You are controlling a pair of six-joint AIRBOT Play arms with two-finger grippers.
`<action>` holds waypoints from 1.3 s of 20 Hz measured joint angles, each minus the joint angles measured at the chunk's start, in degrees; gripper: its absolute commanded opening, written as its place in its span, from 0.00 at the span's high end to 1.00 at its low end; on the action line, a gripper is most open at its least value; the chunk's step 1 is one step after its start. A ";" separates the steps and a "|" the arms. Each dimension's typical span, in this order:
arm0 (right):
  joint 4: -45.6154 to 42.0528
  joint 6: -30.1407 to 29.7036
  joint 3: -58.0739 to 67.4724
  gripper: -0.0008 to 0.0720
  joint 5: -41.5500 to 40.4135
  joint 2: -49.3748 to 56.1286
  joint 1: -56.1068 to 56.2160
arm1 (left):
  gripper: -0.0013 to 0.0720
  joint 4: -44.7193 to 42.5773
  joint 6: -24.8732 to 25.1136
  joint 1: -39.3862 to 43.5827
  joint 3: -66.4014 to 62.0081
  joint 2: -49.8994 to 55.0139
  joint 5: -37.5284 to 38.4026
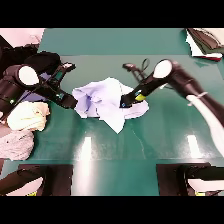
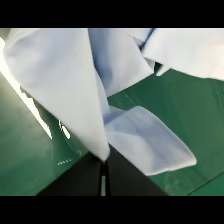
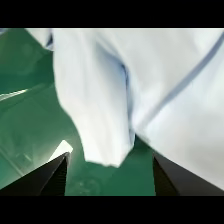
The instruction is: Fold the shirts.
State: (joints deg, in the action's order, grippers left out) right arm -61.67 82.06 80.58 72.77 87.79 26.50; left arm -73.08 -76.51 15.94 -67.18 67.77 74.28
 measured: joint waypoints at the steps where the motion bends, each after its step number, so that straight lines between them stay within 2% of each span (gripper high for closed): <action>1: -0.28 0.50 0.00 0.23 -1.40 1.70 0.70 | 0.95 -0.04 -0.02 0.00 -0.15 -0.07 0.35; 6: -0.85 2.91 0.04 0.24 -8.07 6.75 2.25 | 0.95 -0.46 -0.07 0.00 -0.50 -0.17 1.18; 8: -0.96 3.32 0.07 0.47 -9.62 7.39 2.40 | 0.95 -0.50 -0.07 0.00 -0.55 -0.17 1.18; 9: -1.42 3.41 0.04 0.56 -10.05 7.61 2.49 | 0.95 -0.52 -0.07 0.00 -0.55 -0.17 1.18; 10: -1.77 3.54 0.04 0.73 -10.45 7.76 2.51 | 0.95 -0.57 -0.07 0.00 -0.55 -0.17 1.18; 11: -2.01 3.58 0.07 0.96 -10.86 7.85 2.54 | 0.95 -0.57 -0.07 0.00 -0.55 -0.17 1.18; 17: -5.51 3.89 0.50 0.96 -9.01 3.10 0.39 | 0.95 -4.31 -1.53 -0.07 -4.20 -1.77 1.36; 22: -10.93 3.96 10.29 0.97 -1.46 -11.43 -8.70 | 0.95 -13.70 -3.58 -0.13 -20.57 -6.97 2.12; 26: -12.07 4.00 22.49 0.97 1.20 -21.62 -15.04 | 0.95 -14.88 -4.00 -0.11 -36.79 -10.21 2.99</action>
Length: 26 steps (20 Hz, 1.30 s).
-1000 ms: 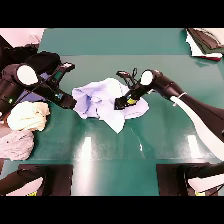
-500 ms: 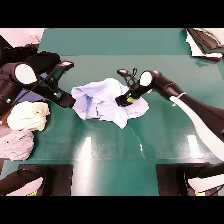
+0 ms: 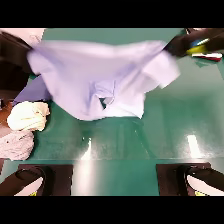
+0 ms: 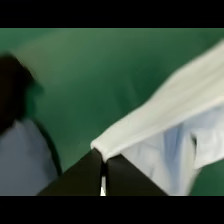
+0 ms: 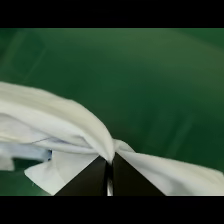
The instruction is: Fold the shirts.
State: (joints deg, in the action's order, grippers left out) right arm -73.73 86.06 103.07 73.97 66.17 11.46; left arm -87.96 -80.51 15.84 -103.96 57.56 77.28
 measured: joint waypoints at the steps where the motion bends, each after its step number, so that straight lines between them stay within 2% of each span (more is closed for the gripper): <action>1: -0.15 0.00 2.73 0.97 0.35 -2.16 -1.22 | 0.95 0.70 0.00 0.02 -4.09 -0.44 0.15; 7: -0.90 0.02 14.75 0.97 0.09 -11.80 -8.52 | 0.95 11.82 0.44 0.02 -19.30 -1.55 0.22; 11: -0.79 0.04 13.22 0.97 -1.38 -16.57 -14.60 | 0.95 19.41 2.47 0.02 -21.57 -2.05 -2.34; 14: 1.62 0.04 9.35 0.97 -0.72 -16.63 -17.33 | 0.95 18.25 3.45 0.02 -18.84 -2.05 -4.44; 20: 5.01 2.99 3.26 0.97 7.39 -1.88 -15.30 | 0.95 6.69 2.67 0.00 0.15 4.07 -6.21; 23: 5.27 3.85 -0.44 0.96 7.82 8.59 -12.55 | 0.95 2.38 1.81 -0.39 5.05 13.75 -8.52; 25: 5.68 4.11 -2.56 0.96 4.81 14.82 -11.30 | 0.95 1.88 -0.17 -1.84 6.45 20.72 -11.26; 26: 5.92 4.26 -3.34 0.96 3.17 17.84 -10.75 | 0.85 2.10 -1.53 -2.89 6.86 23.87 -12.24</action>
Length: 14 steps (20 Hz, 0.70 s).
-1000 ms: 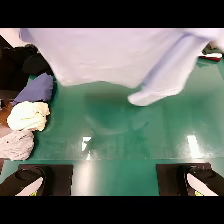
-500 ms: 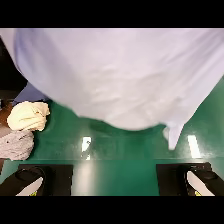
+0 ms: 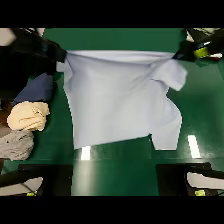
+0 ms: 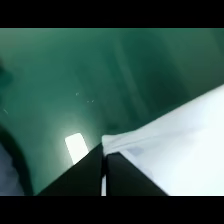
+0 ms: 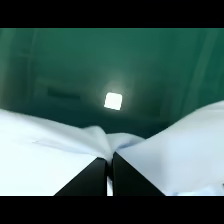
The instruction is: Fold the shirts.
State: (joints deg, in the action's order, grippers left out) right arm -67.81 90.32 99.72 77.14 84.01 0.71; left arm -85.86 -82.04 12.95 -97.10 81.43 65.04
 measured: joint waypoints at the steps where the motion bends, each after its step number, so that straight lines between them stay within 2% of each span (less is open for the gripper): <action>1: 0.28 0.04 -0.39 0.90 -1.64 2.47 0.26 | 0.43 0.44 -1.42 -1.31 0.35 2.86 -0.87; 2: 0.48 0.17 -0.50 0.57 -3.08 4.61 0.33 | 0.21 0.74 -2.43 -2.58 0.50 4.92 -1.36; 3: 0.98 0.24 -0.26 0.42 -4.24 6.75 0.24 | 0.24 1.73 -3.50 -3.93 0.68 6.69 -1.62; 7: 4.96 -0.33 2.93 0.43 -3.87 11.06 -1.38 | 0.24 4.04 -5.18 -8.48 0.44 9.42 1.73; 10: 7.74 -3.28 4.57 0.45 2.54 9.92 -3.30 | 0.24 5.51 -5.11 -11.93 1.40 8.22 7.48; 11: 8.07 -4.20 4.44 0.61 4.72 8.85 -3.80 | 0.24 6.47 -4.70 -12.92 2.99 7.15 8.66; 12: 8.41 -5.16 3.52 0.71 7.15 7.43 -4.33 | 0.24 7.32 -3.93 -13.79 5.33 5.68 9.40; 14: 9.14 -7.06 0.07 0.72 10.47 3.85 -4.57 | 0.24 9.88 -1.81 -14.91 13.33 1.79 10.56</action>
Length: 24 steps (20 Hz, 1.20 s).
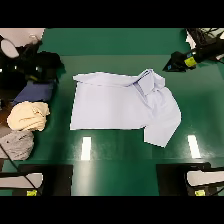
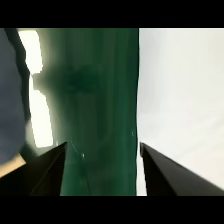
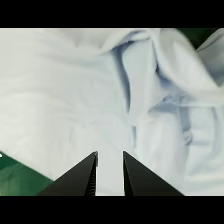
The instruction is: Fold the shirts.
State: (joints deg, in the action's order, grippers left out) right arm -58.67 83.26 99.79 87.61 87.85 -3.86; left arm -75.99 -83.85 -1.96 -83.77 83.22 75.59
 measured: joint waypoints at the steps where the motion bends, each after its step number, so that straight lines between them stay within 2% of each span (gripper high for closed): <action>1: 0.26 -0.79 -2.56 0.72 1.29 -2.10 -0.15 | 0.24 1.42 1.07 -0.31 4.63 -2.08 0.24; 5: 0.52 -2.51 -13.53 0.72 2.05 -10.05 -0.35 | 0.24 8.13 6.23 -0.98 25.24 -9.49 -0.72; 8: 0.50 -3.32 -20.61 0.72 1.27 -15.02 -0.57 | 0.24 12.15 8.81 -1.22 36.20 -12.02 -3.82; 17: 0.59 -3.85 -27.98 0.72 -0.04 -22.53 -0.59 | 0.25 21.49 13.25 -0.72 43.74 -13.42 -9.86; 18: 0.61 -3.85 -28.11 0.72 -0.20 -22.86 -0.59 | 0.30 21.97 13.33 0.02 43.87 -13.42 -10.43; 20: 0.57 -3.85 -28.24 0.72 -0.35 -23.26 -0.59 | 0.82 21.64 13.40 1.73 44.06 -13.35 -12.24; 21: 0.37 -3.87 -28.30 0.72 -0.37 -23.39 -0.59 | 0.95 21.97 13.31 2.23 44.06 -13.40 -12.85; 24: -1.01 -3.89 -28.39 0.72 -0.26 -23.50 -1.97 | 0.95 22.01 12.81 3.15 42.84 -13.46 -13.29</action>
State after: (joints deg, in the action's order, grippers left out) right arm -59.68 79.37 71.40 87.35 64.36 -5.82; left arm -53.98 -71.05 1.19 -40.93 69.76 62.30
